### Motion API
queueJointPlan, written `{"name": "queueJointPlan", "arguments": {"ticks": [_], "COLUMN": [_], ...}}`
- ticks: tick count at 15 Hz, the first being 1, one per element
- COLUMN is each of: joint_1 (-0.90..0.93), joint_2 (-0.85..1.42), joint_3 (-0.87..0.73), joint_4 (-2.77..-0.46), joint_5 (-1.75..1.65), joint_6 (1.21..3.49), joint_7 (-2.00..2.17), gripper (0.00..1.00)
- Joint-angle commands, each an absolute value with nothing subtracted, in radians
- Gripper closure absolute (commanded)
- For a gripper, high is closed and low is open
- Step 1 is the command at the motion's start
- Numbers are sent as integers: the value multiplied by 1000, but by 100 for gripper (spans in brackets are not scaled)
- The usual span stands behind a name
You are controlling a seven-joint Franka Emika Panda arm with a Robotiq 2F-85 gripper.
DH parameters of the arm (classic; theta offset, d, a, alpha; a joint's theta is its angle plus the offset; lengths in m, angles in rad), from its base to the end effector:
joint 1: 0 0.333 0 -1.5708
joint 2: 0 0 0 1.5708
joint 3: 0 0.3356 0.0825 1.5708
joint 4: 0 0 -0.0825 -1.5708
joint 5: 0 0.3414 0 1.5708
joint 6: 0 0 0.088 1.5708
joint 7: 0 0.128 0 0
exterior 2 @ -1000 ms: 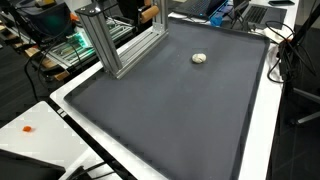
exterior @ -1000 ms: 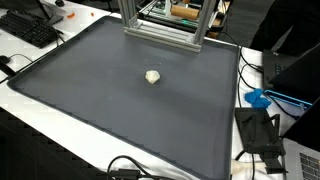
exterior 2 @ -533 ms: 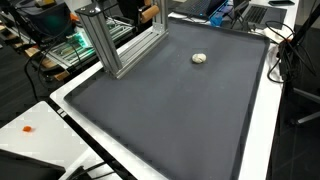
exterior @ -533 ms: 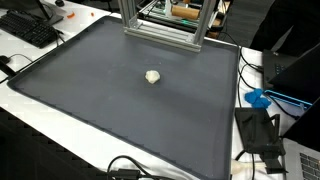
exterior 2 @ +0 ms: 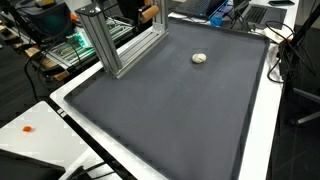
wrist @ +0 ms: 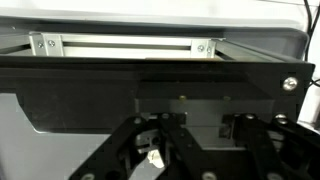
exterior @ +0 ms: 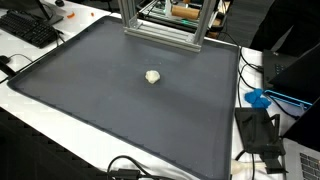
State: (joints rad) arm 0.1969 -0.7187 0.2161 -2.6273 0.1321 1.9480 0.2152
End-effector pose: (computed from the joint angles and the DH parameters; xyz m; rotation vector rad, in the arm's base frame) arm 0.2560 0.1304 0.4745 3.1286 0.1575 0.0545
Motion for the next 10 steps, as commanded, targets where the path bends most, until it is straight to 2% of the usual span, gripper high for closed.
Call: {"name": "queueJointPlan", "arguments": {"ticks": [1, 10], "joint_1": [188, 150], "joint_2": [-715, -566], "joint_3": [216, 214], "joint_4": [-2599, -2404], "joint_5": [122, 47], "joint_6": [1935, 1988], "joint_7": [201, 156], "gripper": [78, 78]}}
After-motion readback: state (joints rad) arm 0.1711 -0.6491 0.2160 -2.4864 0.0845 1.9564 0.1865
